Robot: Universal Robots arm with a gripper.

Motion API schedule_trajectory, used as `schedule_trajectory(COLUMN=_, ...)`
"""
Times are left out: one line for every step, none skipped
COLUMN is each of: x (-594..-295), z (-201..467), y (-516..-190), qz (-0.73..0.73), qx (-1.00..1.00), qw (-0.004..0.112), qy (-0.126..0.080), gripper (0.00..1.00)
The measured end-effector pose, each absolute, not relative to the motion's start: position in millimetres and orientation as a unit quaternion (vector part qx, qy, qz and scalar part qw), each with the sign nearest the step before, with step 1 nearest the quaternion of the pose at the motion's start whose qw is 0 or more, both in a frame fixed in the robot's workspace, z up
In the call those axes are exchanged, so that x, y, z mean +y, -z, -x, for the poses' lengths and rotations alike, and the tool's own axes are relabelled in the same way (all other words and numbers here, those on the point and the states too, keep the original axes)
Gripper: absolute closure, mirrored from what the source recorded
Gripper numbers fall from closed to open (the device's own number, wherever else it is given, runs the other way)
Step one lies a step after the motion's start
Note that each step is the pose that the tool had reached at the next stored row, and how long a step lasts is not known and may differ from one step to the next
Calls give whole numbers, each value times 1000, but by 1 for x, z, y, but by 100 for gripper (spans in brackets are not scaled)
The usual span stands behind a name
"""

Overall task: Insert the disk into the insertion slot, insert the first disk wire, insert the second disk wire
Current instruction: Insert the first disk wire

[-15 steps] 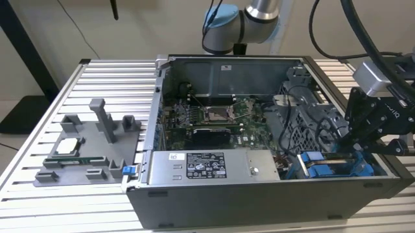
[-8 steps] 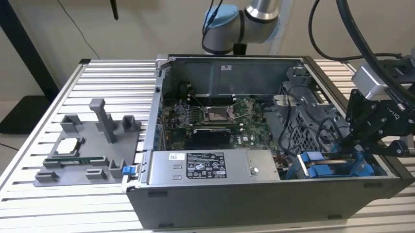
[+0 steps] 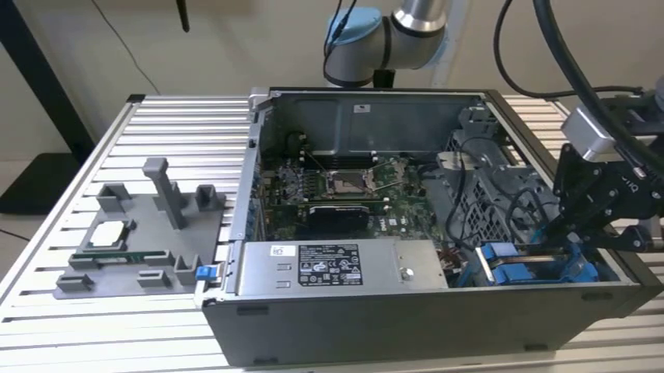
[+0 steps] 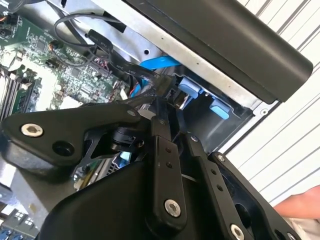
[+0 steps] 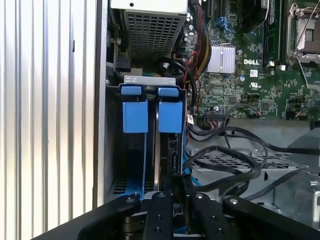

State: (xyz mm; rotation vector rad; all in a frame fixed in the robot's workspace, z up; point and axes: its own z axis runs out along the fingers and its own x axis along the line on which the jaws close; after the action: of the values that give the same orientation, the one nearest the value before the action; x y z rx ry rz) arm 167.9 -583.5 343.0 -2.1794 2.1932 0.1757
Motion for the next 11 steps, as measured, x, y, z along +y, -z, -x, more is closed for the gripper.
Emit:
schedule_trajectory(x=-584, z=-168, y=-343, qz=701, qx=710, qw=23, qy=-57, gripper=100)
schedule_trajectory(x=-584, z=-168, y=-343, qz=698, qx=713, qw=23, qy=-57, gripper=100)
schedule_trajectory(x=-584, z=-168, y=-342, qz=694, qx=717, qw=23, qy=-56, gripper=100)
schedule_trajectory(x=-584, z=-168, y=-342, qz=691, qx=720, qw=23, qy=-56, gripper=100)
schedule_trajectory(x=-584, z=-168, y=-342, qz=690, qx=722, qw=23, qy=-56, gripper=100)
schedule_trajectory(x=-584, z=-168, y=-342, qz=689, qx=722, qw=23, qy=-56, gripper=100)
schedule_trajectory(x=-584, z=-168, y=-342, qz=689, qx=722, qw=23, qy=-56, gripper=100)
schedule_trajectory(x=-584, z=-168, y=-342, qz=689, qx=722, qw=24, qy=-56, gripper=100)
schedule_trajectory(x=-584, z=-168, y=-342, qz=689, qx=722, qw=24, qy=-56, gripper=100)
schedule_trajectory(x=-584, z=-168, y=-342, qz=689, qx=722, qw=24, qy=-56, gripper=100)
schedule_trajectory(x=-584, z=-168, y=-342, qz=689, qx=722, qw=24, qy=-56, gripper=100)
